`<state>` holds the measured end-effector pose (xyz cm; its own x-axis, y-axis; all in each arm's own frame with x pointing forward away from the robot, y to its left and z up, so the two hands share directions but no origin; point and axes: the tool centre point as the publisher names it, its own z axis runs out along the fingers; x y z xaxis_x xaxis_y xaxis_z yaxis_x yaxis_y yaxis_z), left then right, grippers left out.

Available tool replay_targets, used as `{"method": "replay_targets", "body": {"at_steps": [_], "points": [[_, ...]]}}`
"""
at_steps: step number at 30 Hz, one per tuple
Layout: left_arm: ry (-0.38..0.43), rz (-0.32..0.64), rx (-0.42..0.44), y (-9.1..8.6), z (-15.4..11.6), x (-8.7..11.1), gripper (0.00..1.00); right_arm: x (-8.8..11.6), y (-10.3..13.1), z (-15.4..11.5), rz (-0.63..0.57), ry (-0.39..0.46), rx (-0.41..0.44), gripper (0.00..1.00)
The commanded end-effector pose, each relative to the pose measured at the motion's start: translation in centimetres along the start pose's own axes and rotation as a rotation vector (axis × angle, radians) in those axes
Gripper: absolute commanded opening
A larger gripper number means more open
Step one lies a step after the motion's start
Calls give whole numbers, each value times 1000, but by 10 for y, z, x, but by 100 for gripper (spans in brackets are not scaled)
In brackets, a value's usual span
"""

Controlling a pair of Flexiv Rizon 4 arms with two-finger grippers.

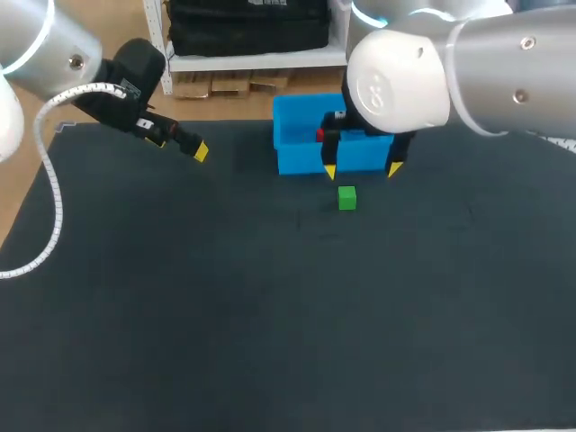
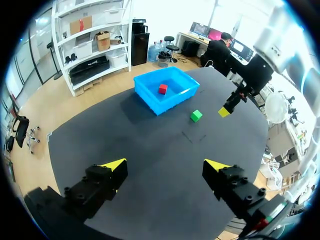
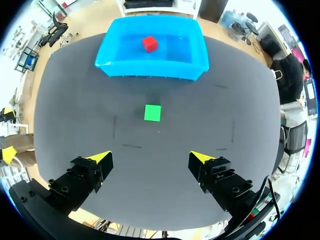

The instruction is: Use the left arm to pick the red cube and place it into the blue plastic box first, then use the right arm to grasp the green cube and put it into the same blue plastic box after the first action is fully finished.

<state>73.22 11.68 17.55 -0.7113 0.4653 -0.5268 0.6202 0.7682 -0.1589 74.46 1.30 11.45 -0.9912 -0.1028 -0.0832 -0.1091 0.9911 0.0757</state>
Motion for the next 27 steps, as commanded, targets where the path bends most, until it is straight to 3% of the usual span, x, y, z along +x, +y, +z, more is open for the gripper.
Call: {"method": "replay_targets", "body": {"at_steps": [1,27], "points": [[-3,0,1,0,0,1,100,-9,2,8,0,20,3,100],[-3,0,1,0,0,1,100,-30,10,50,-53,76,1,100]]}}
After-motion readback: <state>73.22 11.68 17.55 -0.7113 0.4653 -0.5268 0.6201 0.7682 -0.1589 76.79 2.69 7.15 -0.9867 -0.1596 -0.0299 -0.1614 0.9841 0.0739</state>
